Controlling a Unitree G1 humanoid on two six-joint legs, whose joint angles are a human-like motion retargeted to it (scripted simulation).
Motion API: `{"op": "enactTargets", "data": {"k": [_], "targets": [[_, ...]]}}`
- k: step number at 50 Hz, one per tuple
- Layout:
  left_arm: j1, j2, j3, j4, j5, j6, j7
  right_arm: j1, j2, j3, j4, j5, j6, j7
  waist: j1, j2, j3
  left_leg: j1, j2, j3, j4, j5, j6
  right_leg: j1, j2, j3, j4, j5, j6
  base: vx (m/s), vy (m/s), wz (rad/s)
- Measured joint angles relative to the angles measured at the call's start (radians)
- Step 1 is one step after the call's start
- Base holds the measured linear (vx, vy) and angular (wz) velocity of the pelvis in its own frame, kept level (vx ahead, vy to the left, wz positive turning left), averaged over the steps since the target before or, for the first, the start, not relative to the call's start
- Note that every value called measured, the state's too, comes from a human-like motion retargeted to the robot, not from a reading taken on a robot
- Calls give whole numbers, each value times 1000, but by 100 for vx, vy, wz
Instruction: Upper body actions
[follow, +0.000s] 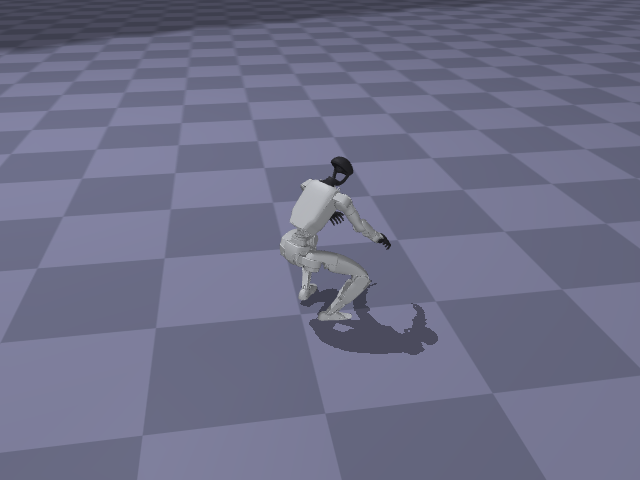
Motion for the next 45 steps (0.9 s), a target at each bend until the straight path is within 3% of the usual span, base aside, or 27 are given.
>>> {"op": "enactTargets", "data": {"k": [17, 29, 36, 41, 45], "targets": [[20, -10, 19, 29, -9, -11, 18, 4, -11, 10, 16, -65, 16, -79, 4, -3, 0, 1, 14, 4, 30, -1, 7, -18, 8, 20, 20, 0, -5, 0, 0, 0], [28, 1, 33, 34, -27, -99, 119, 3, -14, -9, 49, -70, 1, -51, 3, -4, -6, 6, 18, 2, 23, 5, 15, -12, 19, 13, 1, 12, -10, 0, 0, 0], [56, -9, 64, 53, -58, -141, 66, 44, 2, -42, 69, -154, 15, -62, 11, -2, -35, 117, 17, 39, -163, 56, -13, 104, 81, -45, -215, 78, 6, 0, 1, -11], [164, 3, 63, 46, -46, -139, -63, 169, 4, -80, 89, -281, 2, -91, 20, -12, -56, 320, -6, 91, -389, 111, -74, 289, 149, -62, -474, 156, 38, 6, 4, -19], [304, 14, 50, 39, -50, -129, -84, 326, 23, -129, 121, -346, 9, -108, 15, -15, -84, 532, -35, 146, -632, 181, -119, 489, 201, -73, -744, 251, 81, 17, 6, -8]]}}
